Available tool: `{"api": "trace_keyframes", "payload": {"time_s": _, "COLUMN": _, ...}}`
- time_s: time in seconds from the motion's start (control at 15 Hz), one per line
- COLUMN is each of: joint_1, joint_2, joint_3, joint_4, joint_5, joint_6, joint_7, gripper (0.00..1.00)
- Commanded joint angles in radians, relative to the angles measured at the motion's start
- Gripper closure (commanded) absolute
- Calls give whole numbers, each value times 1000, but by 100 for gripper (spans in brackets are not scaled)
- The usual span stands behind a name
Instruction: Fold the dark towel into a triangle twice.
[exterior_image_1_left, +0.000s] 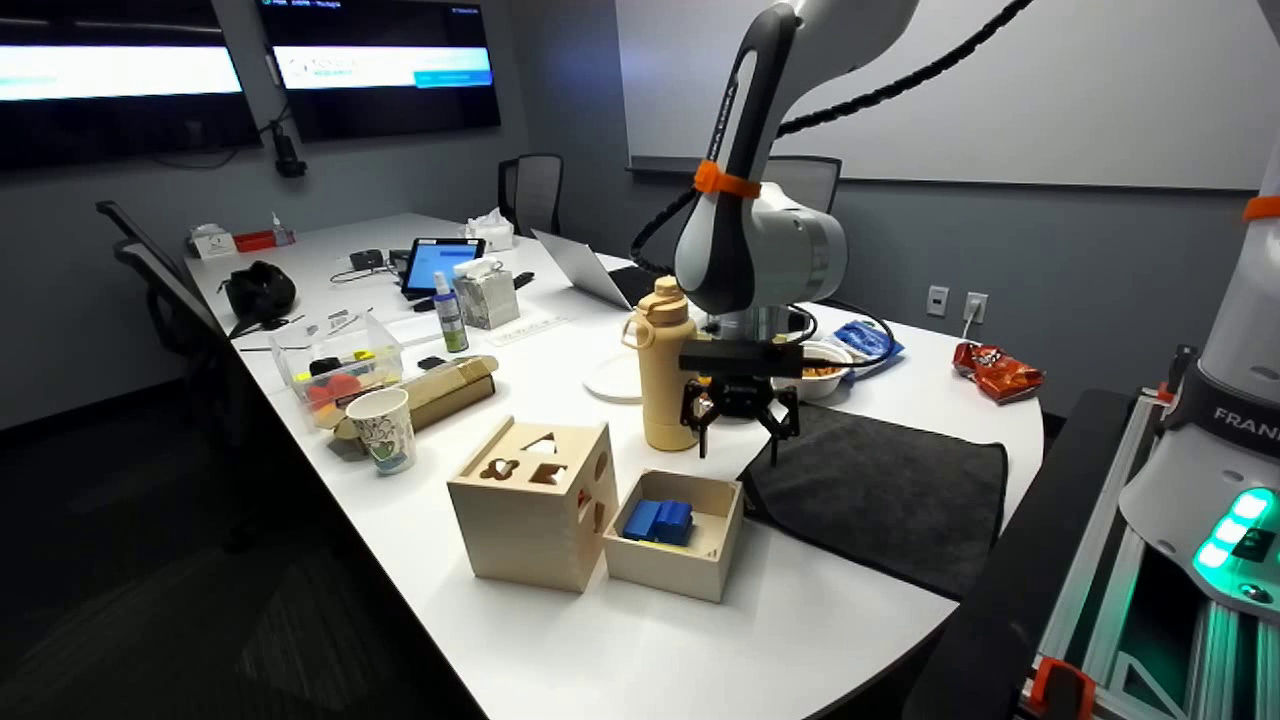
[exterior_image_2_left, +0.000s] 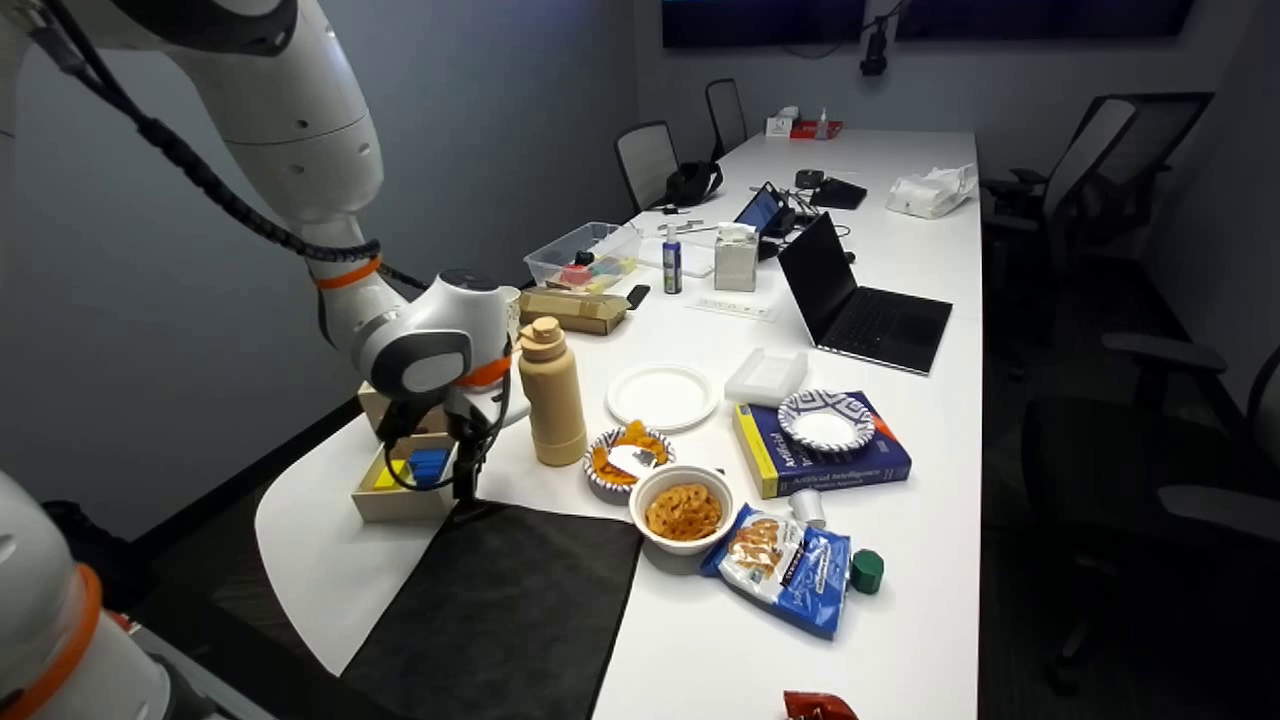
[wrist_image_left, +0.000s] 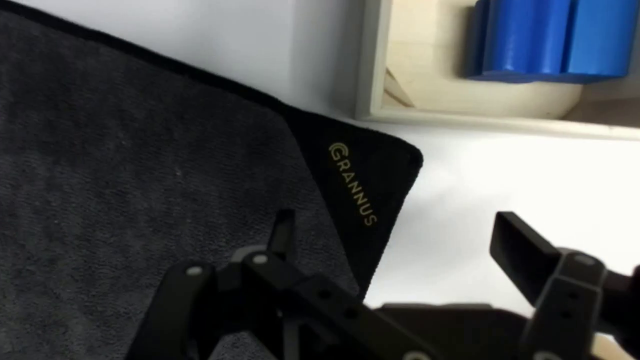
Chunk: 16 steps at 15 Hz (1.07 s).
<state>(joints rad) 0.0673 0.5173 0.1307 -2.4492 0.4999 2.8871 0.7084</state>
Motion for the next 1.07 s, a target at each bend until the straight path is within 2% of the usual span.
{"api": "trace_keyframes", "payload": {"time_s": 0.0, "joint_1": -15, "joint_2": 85, "joint_3": 10, "joint_4": 64, "joint_5": 40, "joint_6": 11, "joint_7": -7, "gripper": 0}}
{"api": "trace_keyframes", "payload": {"time_s": 0.4, "joint_1": -30, "joint_2": 157, "joint_3": 12, "joint_4": 104, "joint_5": 63, "joint_6": 9, "joint_7": -8, "gripper": 0}}
{"api": "trace_keyframes", "payload": {"time_s": 0.47, "joint_1": -30, "joint_2": 163, "joint_3": 10, "joint_4": 108, "joint_5": 64, "joint_6": 9, "joint_7": -7, "gripper": 25}}
{"api": "trace_keyframes", "payload": {"time_s": 0.53, "joint_1": -31, "joint_2": 170, "joint_3": 9, "joint_4": 111, "joint_5": 66, "joint_6": 11, "joint_7": -7, "gripper": 27}}
{"api": "trace_keyframes", "payload": {"time_s": 0.6, "joint_1": -34, "joint_2": 174, "joint_3": 12, "joint_4": 114, "joint_5": 69, "joint_6": 11, "joint_7": -9, "gripper": 34}}
{"api": "trace_keyframes", "payload": {"time_s": 0.73, "joint_1": -37, "joint_2": 176, "joint_3": 15, "joint_4": 119, "joint_5": 74, "joint_6": 15, "joint_7": -11, "gripper": 51}}
{"api": "trace_keyframes", "payload": {"time_s": 1.0, "joint_1": -39, "joint_2": 168, "joint_3": 24, "joint_4": 125, "joint_5": 97, "joint_6": 18, "joint_7": -16, "gripper": 79}}
